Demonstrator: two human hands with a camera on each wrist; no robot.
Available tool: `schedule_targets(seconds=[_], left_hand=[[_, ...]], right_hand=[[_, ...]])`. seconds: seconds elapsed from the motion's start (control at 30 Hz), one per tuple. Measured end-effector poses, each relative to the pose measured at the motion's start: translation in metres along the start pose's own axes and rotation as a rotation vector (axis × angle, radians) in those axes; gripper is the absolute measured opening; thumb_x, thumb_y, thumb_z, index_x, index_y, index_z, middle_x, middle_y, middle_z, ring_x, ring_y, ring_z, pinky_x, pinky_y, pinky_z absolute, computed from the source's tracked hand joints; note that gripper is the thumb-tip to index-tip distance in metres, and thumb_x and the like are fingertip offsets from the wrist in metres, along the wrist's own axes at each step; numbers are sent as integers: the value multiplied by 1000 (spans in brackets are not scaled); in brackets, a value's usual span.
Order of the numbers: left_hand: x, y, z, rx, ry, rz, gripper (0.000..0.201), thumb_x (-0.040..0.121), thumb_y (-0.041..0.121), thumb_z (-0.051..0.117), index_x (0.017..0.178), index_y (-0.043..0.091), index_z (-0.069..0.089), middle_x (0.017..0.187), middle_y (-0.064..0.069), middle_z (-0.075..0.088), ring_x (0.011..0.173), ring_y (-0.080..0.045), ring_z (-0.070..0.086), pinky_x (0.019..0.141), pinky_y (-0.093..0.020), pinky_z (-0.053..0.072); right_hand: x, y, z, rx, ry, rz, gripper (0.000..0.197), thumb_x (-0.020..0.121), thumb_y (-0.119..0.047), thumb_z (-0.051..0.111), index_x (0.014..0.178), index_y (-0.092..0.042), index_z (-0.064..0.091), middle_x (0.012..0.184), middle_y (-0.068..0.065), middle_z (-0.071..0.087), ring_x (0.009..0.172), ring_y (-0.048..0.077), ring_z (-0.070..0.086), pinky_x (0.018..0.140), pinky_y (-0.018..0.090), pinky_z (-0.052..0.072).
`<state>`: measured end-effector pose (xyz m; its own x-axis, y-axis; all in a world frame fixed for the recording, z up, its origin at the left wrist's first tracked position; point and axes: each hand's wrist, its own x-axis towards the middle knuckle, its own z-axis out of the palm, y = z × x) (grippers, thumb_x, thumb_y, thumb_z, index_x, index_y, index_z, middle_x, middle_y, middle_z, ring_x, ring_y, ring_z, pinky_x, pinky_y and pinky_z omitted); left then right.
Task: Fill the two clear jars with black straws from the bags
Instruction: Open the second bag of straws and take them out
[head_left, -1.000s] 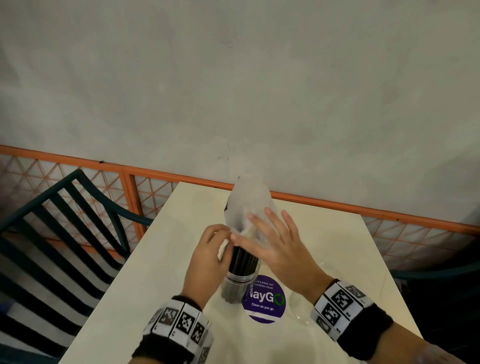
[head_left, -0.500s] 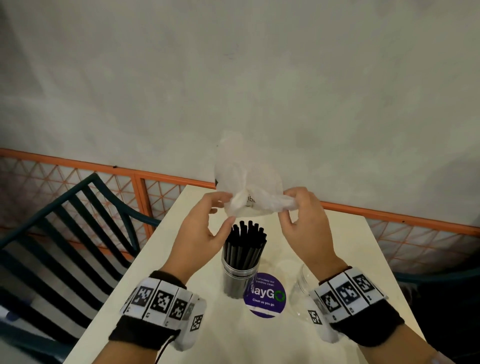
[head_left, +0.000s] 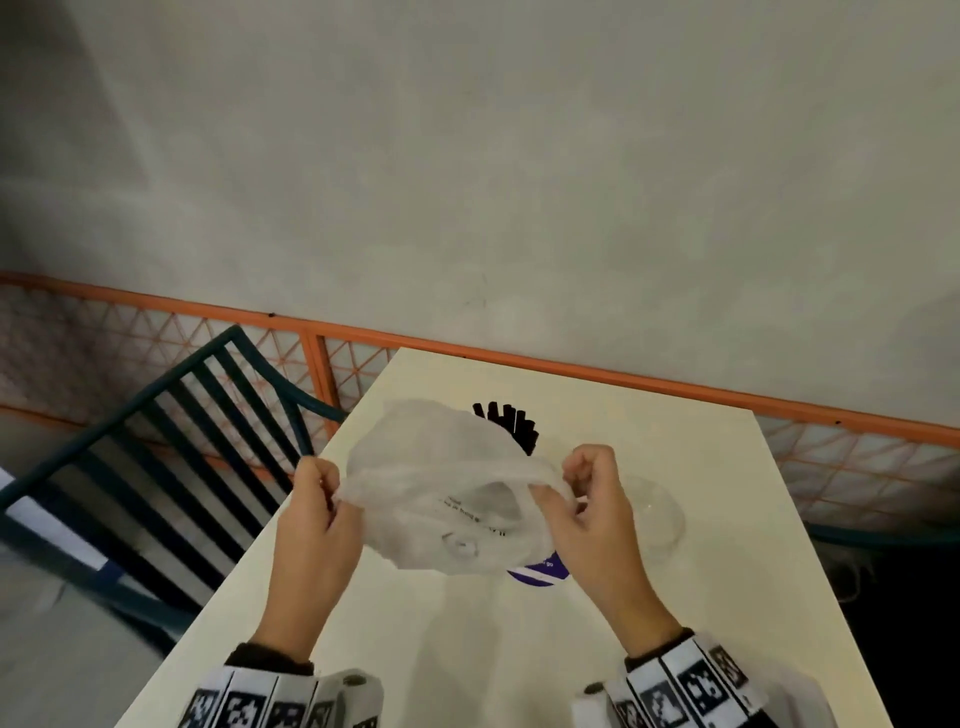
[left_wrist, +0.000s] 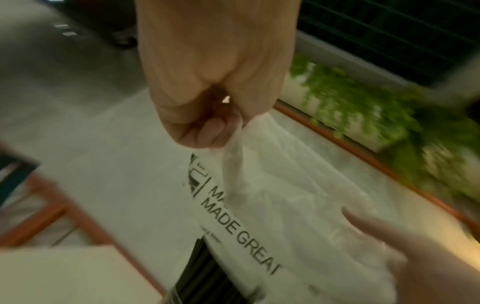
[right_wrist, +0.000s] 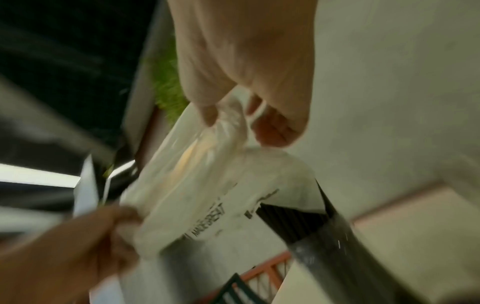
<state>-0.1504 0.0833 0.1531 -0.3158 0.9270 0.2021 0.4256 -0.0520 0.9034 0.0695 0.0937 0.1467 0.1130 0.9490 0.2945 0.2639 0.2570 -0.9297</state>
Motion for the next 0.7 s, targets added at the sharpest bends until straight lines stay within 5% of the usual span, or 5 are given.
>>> schedule_targets(seconds=[0.1,0.23,0.4,0.53,0.7], left_hand=[[-22,-21,1,-230,-53,-233,14,90,-1,37,79,7,34,64,-7,36,56,-20,31,53,-33,28],[-57,-39,-4,-387,-126,-443,16,94,4,38,79,11,35,64,-9,42,56,-22,36,55,-33,34],[-89,-66,-13,38,-509,-448,29,83,28,65,107,36,50,109,6,58,87,-11,64,71,-19,48],[-97,-56,-23,-51,-502,-430,29,88,37,53,114,49,45,106,14,65,85,-3,68,68,-16,52],[-97,-64,-25,-71,-465,-384,17,76,16,73,92,23,73,90,-4,74,78,-16,69,68,-16,53]], right_hand=[[-28,26,-5,260,-269,380,49,63,-59,68,102,-31,56,111,0,61,103,12,59,93,32,49],[-64,61,-5,166,-504,467,48,70,-40,69,115,-32,54,125,-2,56,116,12,54,105,38,41],[-74,74,-6,-48,-411,333,36,84,-7,62,99,-39,56,101,-4,68,94,15,63,84,26,50],[-85,78,-6,-164,-386,285,24,80,-13,69,90,-33,60,85,-7,71,76,6,65,74,21,52],[-94,80,5,-473,-384,217,21,90,-32,54,109,-23,54,84,-4,61,78,15,58,66,21,45]])
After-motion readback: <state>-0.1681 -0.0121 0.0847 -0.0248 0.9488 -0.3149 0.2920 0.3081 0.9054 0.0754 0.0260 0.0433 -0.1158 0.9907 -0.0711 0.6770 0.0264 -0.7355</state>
